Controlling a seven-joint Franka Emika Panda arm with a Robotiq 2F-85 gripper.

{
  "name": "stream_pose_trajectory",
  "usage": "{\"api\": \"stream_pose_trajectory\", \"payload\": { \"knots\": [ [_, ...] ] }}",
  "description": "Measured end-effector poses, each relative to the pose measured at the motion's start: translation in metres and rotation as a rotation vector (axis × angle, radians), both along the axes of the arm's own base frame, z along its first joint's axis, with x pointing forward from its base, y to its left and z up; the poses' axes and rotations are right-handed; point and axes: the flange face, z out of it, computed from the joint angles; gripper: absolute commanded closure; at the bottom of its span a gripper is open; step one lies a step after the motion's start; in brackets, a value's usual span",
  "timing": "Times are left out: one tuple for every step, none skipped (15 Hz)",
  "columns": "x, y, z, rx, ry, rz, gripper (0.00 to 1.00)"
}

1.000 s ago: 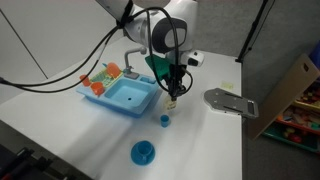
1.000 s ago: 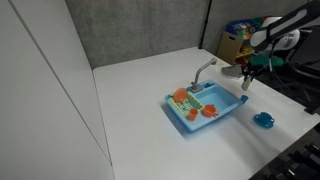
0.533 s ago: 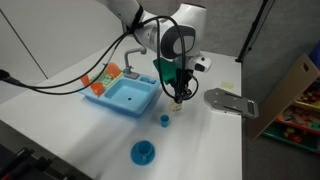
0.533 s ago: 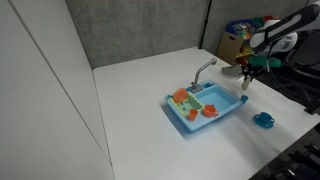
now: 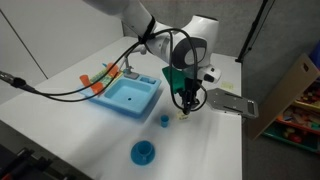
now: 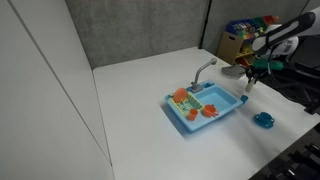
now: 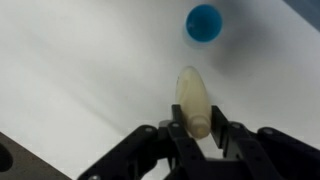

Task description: Put the white bottle on the table

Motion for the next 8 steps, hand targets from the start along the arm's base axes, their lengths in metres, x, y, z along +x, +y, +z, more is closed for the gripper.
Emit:
{"api": "stream_pose_trajectory", "payload": {
  "knots": [
    [-0.004, -0.005, -0.003, 0.0, 0.006, -0.008, 0.92],
    [-0.008, -0.01, -0.007, 0.001, 0.012, -0.015, 0.92],
    [-0.012, -0.014, -0.011, 0.001, 0.019, -0.02, 0.91],
    [-0.016, -0.018, -0.015, 0.001, 0.026, -0.024, 0.92],
    [-0.02, -0.021, -0.018, 0.0, 0.034, -0.027, 0.91],
    [-0.024, -0.023, -0.021, -0.002, 0.04, -0.027, 0.92],
    [-0.029, -0.025, -0.025, -0.006, 0.043, -0.026, 0.92],
    [-0.034, -0.026, -0.029, -0.011, 0.044, -0.022, 0.91]
  ]
}}
